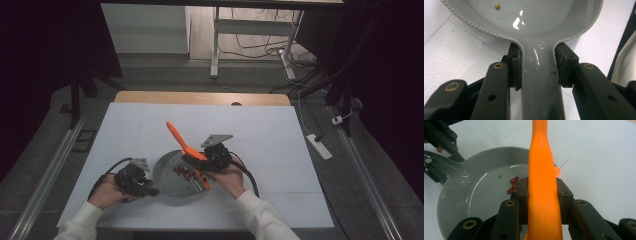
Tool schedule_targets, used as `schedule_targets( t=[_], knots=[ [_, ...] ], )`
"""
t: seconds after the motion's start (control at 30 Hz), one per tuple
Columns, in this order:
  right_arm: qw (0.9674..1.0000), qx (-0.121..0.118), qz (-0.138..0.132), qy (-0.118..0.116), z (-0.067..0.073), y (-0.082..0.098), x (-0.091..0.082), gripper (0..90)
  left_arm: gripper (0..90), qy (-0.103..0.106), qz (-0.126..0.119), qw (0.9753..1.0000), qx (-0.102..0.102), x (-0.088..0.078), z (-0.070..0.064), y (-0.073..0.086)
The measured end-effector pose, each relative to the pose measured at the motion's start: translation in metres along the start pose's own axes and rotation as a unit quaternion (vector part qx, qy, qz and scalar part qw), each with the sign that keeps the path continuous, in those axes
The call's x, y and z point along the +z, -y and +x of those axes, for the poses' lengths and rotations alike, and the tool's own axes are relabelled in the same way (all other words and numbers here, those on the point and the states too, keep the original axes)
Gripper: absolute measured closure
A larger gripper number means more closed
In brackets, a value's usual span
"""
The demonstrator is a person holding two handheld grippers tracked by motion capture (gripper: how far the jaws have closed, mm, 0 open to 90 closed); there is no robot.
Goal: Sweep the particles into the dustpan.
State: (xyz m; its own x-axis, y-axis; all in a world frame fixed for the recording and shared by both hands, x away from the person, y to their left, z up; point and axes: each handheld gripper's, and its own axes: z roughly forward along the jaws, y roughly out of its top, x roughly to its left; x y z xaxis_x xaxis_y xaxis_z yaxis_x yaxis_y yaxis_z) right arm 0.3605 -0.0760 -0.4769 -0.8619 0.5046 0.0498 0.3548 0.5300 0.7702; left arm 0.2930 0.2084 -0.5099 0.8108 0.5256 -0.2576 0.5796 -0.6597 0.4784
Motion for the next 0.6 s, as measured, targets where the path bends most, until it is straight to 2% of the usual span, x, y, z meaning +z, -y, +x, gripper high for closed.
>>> schedule_targets(
  t=[0.07,0.23,0.3,0.4,0.6],
  knots=[
    [1.0000,0.005,-0.005,0.006,-0.005,0.000,-0.005,70.0,61.7,0.000,0.000,1.0000,0.000,0.000,0.000,0.000],
    [0.9990,0.009,-0.003,0.043,-0.017,0.003,-0.017,70.0,61.7,0.000,-0.001,1.0000,0.000,0.000,-0.001,0.001],
    [0.9986,0.012,-0.005,0.051,-0.021,0.006,-0.021,70.0,61.6,-0.003,0.001,1.0000,0.001,0.000,-0.002,0.002],
    [0.9975,0.011,0.003,0.070,-0.025,0.012,-0.026,70.0,61.6,-0.002,0.002,1.0000,0.003,-0.001,-0.004,0.003],
    [0.9955,0.022,0.026,0.088,-0.030,0.029,-0.035,70.0,61.6,-0.004,0.002,0.9999,0.009,-0.003,-0.008,0.005]
  ],
)
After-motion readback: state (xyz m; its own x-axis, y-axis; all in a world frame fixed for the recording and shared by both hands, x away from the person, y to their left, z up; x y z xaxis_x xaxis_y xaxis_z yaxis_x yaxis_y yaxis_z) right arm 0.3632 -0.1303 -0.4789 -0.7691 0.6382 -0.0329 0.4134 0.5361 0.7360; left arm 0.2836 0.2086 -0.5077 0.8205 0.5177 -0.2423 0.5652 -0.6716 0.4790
